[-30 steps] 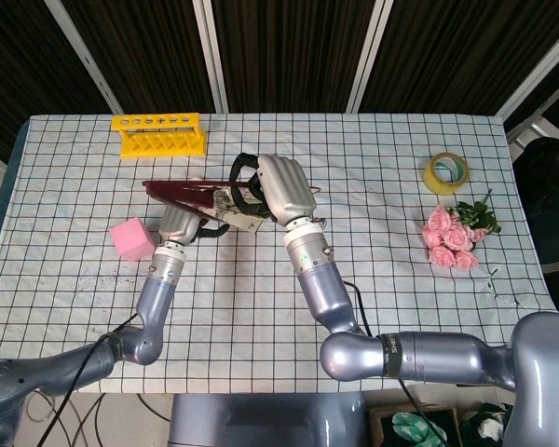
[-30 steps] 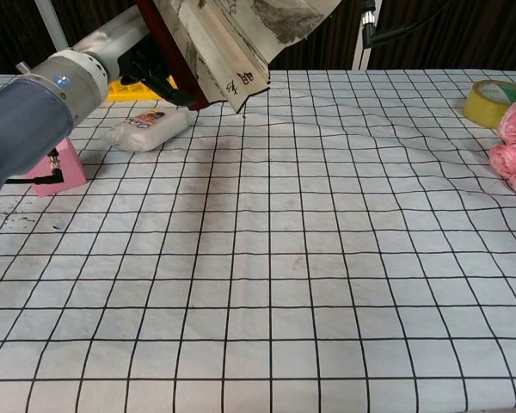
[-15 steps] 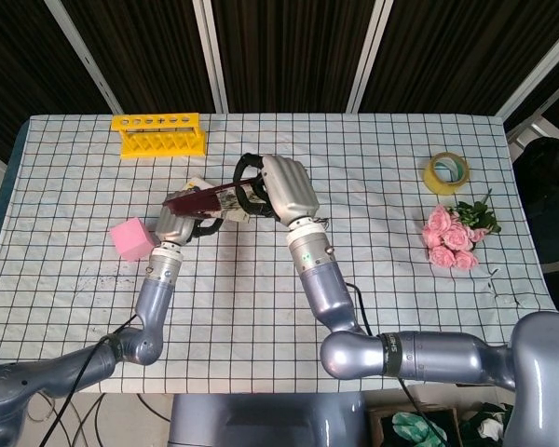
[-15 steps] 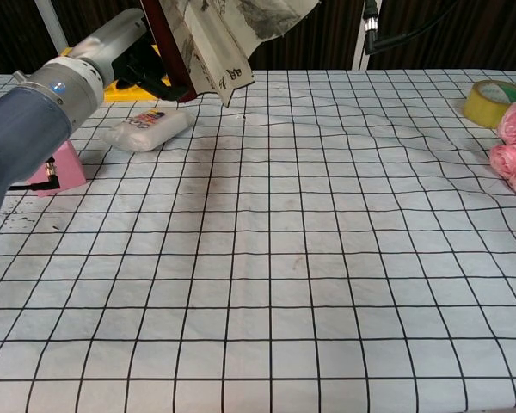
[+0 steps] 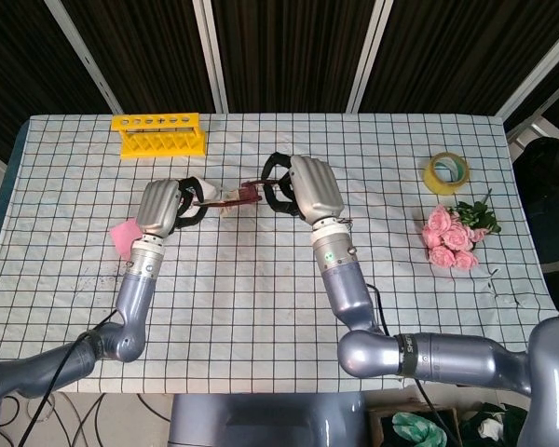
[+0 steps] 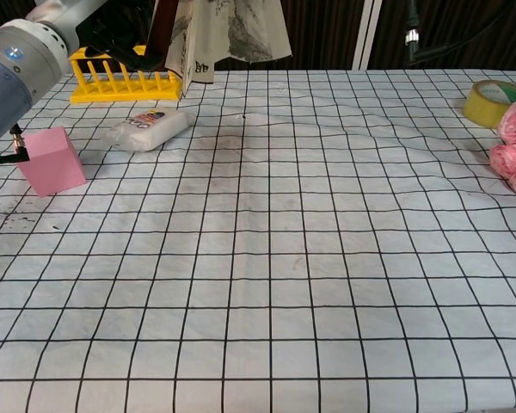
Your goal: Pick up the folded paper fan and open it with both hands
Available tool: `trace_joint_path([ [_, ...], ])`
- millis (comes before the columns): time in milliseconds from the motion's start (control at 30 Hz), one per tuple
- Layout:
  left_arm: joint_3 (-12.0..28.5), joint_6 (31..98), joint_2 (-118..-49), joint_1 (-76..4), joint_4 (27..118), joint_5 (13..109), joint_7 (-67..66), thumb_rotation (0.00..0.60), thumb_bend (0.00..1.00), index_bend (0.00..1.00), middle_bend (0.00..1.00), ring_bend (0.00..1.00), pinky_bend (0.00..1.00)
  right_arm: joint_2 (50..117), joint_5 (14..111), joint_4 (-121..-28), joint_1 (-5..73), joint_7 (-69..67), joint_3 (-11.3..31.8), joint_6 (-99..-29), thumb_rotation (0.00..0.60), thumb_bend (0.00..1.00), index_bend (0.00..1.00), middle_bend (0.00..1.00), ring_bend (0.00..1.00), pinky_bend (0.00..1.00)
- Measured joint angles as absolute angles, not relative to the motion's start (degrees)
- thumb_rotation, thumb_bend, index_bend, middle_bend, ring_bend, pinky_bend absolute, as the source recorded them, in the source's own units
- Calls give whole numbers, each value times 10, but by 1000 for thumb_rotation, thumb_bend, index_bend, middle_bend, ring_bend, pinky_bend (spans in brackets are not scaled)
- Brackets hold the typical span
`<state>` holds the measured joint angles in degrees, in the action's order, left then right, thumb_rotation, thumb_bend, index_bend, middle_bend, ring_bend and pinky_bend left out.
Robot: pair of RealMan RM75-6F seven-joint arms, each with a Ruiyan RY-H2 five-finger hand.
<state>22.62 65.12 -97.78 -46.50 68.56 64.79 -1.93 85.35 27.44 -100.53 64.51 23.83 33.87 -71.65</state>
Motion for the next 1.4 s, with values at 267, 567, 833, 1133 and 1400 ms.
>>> trace_joint_path([
  [267,228,652,-952,-460,708,648,-29,600,424,749,967,968,918,838,312,-997,602,224,306,-733,600,572,968,1000,1000,1000],
  [567,226,652,-937,-456,717,648,-39,600,424,752,968,968,918,828,351,-979,568,213,274,-738,600,572,967,1000,1000,1000],
  [833,224,655,-933,-456,720,649,-46,600,423,753,969,968,918,822,392,-953,539,200,251,-742,600,572,967,1000,1000,1000],
  [1133,222,660,-926,-453,728,651,-48,600,423,753,969,968,918,814,413,-933,502,184,237,-743,600,572,967,1000,1000,1000],
  [1400,222,664,-916,-451,737,653,-53,600,423,753,969,968,918,807,427,-921,480,175,233,-741,600,572,968,1000,1000,1000],
])
